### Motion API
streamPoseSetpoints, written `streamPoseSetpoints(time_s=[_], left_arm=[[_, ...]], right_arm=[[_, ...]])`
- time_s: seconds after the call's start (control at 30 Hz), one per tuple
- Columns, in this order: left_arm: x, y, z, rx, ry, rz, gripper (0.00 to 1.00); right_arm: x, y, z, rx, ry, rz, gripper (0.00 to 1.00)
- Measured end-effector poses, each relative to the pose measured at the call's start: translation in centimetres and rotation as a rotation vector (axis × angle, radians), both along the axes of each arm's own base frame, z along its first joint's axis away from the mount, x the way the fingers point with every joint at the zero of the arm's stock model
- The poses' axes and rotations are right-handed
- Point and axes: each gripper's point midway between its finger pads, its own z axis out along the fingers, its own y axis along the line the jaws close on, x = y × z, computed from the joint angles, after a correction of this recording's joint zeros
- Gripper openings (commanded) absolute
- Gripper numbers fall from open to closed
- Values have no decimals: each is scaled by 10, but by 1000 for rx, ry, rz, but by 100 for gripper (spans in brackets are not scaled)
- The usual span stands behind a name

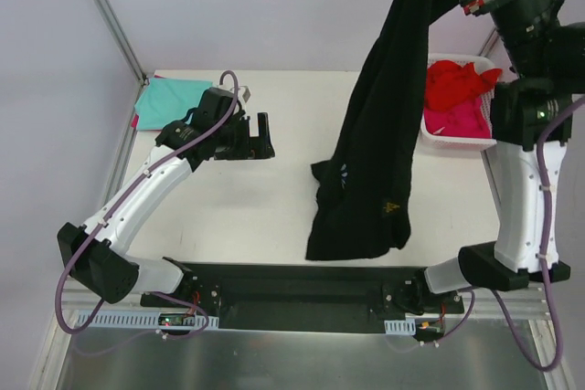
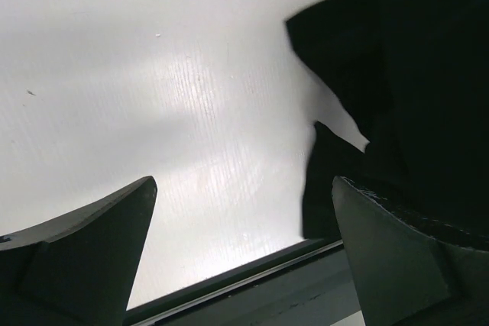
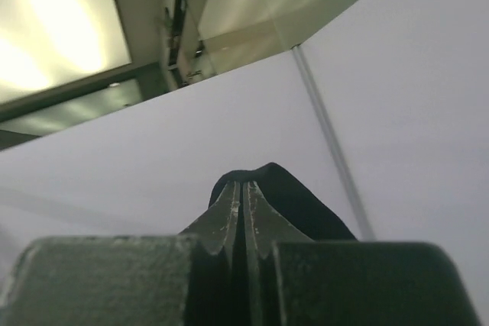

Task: Fold and stack the t-shirts

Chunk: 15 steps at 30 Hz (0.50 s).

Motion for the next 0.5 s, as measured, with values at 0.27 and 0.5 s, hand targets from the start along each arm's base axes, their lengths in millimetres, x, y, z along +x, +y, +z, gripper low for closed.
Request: streamPoseSetpoints(time_s=[0.27, 0.5], left_arm=[[-2, -1, 3, -12, -2, -4, 99], [-3, -2, 3, -21, 5, -2, 99]], right_arm=[[61, 4, -22, 61, 216, 329, 0], [100, 11, -46, 61, 328, 486, 1]])
